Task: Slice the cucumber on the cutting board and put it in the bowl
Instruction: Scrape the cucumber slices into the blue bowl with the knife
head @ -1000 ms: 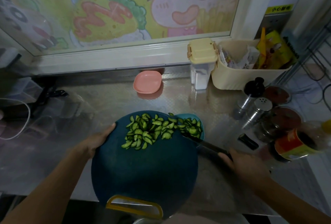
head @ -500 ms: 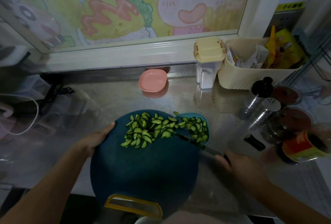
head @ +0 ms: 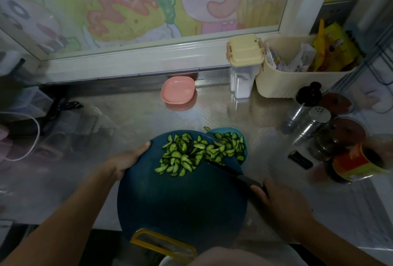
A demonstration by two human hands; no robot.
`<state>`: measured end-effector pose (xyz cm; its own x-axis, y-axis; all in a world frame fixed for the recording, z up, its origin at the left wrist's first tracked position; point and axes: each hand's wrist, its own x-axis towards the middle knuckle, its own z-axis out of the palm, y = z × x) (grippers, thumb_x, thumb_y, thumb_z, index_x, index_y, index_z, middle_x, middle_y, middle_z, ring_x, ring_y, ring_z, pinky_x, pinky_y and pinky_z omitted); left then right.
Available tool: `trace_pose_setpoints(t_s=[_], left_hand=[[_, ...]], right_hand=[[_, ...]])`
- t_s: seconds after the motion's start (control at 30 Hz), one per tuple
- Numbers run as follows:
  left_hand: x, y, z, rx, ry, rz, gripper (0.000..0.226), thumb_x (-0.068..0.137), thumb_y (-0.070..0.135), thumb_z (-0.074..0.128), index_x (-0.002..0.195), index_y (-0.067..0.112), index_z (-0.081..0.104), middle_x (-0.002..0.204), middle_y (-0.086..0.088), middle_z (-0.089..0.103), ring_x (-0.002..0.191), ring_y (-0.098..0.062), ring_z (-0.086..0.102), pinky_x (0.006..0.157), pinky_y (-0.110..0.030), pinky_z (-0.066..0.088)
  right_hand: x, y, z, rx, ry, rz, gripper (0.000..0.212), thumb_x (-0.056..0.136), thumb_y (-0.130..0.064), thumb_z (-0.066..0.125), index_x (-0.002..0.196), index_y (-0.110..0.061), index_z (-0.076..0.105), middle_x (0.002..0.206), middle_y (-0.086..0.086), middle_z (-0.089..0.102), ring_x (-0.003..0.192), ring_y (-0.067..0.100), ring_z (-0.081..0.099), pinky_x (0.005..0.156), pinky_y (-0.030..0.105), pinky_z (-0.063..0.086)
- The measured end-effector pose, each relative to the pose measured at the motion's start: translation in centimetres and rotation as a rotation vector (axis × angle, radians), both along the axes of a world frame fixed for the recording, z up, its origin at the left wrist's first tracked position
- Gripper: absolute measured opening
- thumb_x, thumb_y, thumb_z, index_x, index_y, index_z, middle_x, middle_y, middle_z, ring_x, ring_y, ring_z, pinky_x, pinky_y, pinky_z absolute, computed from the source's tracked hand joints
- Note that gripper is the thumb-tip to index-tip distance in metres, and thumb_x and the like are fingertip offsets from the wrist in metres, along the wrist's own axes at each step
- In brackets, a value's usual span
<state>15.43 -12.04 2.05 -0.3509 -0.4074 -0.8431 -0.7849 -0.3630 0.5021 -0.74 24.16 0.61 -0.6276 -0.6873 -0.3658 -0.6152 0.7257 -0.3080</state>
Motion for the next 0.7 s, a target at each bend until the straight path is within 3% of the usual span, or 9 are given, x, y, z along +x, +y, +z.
trace_pose_setpoints(t_s=[0.2, 0.43, 0.57, 0.63, 0.7], left_hand=[[0.0, -0.2, 0.0, -0.001, 0.000, -0.017, 0.077, 0.064, 0.060, 0.062, 0.118, 0.005, 0.061, 0.113, -0.019, 0.066, 0.106, -0.036, 0.062, 0.097, -0.052, 0.045], [2.0, -1.8, 0.4, -0.018, -0.031, -0.012, 0.095, 0.050, 0.068, 0.075, 0.121, 0.006, 0.060, 0.117, -0.020, 0.064, 0.107, -0.038, 0.061, 0.097, -0.056, 0.044], [3.0, -1.9, 1.1, -0.044, -0.017, 0.025, 0.082, 0.060, 0.062, 0.068, 0.118, 0.004, 0.061, 0.112, -0.021, 0.066, 0.104, -0.037, 0.062, 0.097, -0.055, 0.044], [3.4, -2.1, 1.3, -0.040, 0.010, 0.040, 0.070, 0.069, 0.057, 0.059, 0.115, 0.005, 0.062, 0.110, -0.021, 0.067, 0.098, -0.035, 0.065, 0.097, -0.053, 0.044], [3.9, -2.5, 1.4, -0.043, 0.021, 0.053, 0.066, 0.071, 0.057, 0.057, 0.113, 0.005, 0.064, 0.109, -0.020, 0.067, 0.095, -0.033, 0.066, 0.097, -0.052, 0.044]], right_hand=[[0.0, 0.7, -1.0, -0.013, 0.024, -0.053, 0.037, 0.093, -0.061, 0.019, 0.079, -0.033, 0.038, 0.065, -0.012, 0.042, 0.055, 0.000, 0.037, 0.046, 0.018, 0.024], [-0.4, 0.4, -1.6, -0.020, 0.052, -0.105, 0.037, 0.092, -0.060, 0.019, 0.067, -0.034, 0.028, 0.061, -0.012, 0.036, 0.052, -0.001, 0.033, 0.045, 0.019, 0.021], [-0.8, 0.2, -2.1, -0.020, 0.054, -0.080, 0.041, 0.088, -0.063, 0.009, 0.068, -0.033, 0.029, 0.063, -0.011, 0.036, 0.062, 0.011, 0.044, 0.057, 0.026, 0.033], [-1.2, 0.0, -1.8, -0.051, 0.016, -0.057, 0.047, 0.087, -0.063, 0.007, 0.079, -0.033, 0.042, 0.071, -0.008, 0.049, 0.071, 0.014, 0.055, 0.064, 0.028, 0.041], [-1.5, -0.1, -1.5, -0.035, 0.009, 0.009, 0.034, 0.099, -0.048, 0.024, 0.104, -0.029, 0.052, 0.092, 0.000, 0.061, 0.087, 0.016, 0.060, 0.073, 0.027, 0.044]])
